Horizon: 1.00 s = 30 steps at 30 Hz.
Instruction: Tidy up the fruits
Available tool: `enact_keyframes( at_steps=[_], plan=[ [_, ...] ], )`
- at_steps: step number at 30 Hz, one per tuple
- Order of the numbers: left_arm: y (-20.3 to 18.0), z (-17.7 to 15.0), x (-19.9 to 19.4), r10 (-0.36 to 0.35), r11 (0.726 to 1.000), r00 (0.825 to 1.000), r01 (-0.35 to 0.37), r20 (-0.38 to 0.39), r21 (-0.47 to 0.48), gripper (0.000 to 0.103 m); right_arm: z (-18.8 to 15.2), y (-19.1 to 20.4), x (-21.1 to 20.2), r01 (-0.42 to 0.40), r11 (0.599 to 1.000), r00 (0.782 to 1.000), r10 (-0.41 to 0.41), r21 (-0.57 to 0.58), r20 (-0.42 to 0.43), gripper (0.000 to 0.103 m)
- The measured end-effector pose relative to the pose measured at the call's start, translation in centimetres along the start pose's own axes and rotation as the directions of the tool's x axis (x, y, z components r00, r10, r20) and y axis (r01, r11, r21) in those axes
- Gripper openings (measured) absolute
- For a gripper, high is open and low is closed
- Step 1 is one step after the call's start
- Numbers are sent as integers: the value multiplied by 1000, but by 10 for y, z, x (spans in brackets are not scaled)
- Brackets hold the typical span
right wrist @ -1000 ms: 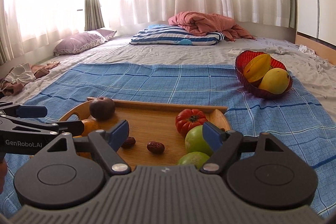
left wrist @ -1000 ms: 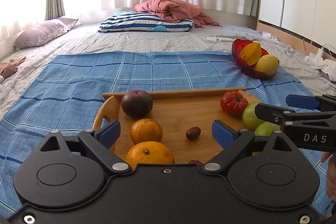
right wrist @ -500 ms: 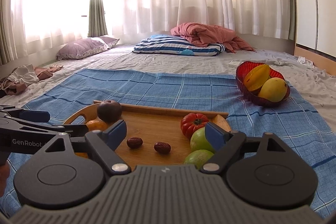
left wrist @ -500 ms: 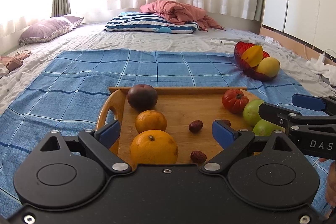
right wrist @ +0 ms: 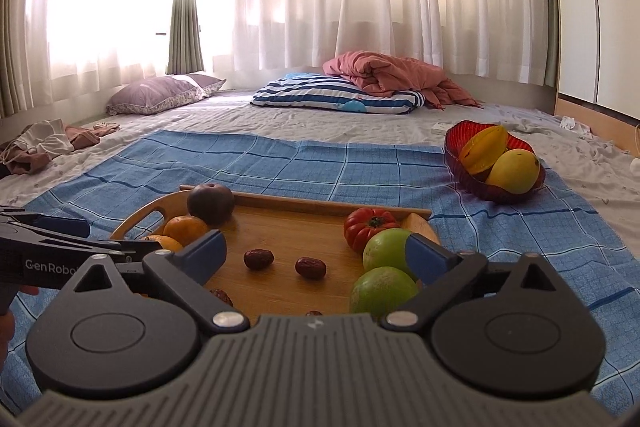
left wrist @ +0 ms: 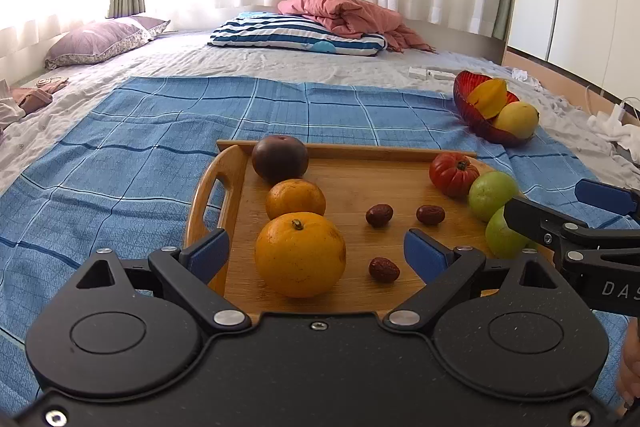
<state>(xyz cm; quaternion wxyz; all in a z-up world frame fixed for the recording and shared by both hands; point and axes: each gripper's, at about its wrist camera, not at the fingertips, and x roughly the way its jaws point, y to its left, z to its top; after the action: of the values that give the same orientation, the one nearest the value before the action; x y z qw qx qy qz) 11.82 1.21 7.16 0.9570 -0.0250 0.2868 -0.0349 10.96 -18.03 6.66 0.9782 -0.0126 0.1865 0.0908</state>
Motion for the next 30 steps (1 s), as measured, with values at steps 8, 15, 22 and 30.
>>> enact_keyframes(
  at_steps=[8,15,22,30],
  plan=[
    [2,-13,0,8,1000,1000,-8,-1,-15,94,-12,4,-4,14,1000,1000,-14,0,14,103],
    [3,-26,0,22,1000,1000,-22,0,-12,94,-25,8,-5,32,999,999,-32,-1,15,103],
    [2,-39,2,29,1000,1000,-29,0,-6,96,-39,8,-3,51,999,999,-51,14,7,103],
    [2,-51,7,40,999,999,-40,-17,-1,96,-55,10,-2,79,997,997,-79,-4,-3,103]
  ],
)
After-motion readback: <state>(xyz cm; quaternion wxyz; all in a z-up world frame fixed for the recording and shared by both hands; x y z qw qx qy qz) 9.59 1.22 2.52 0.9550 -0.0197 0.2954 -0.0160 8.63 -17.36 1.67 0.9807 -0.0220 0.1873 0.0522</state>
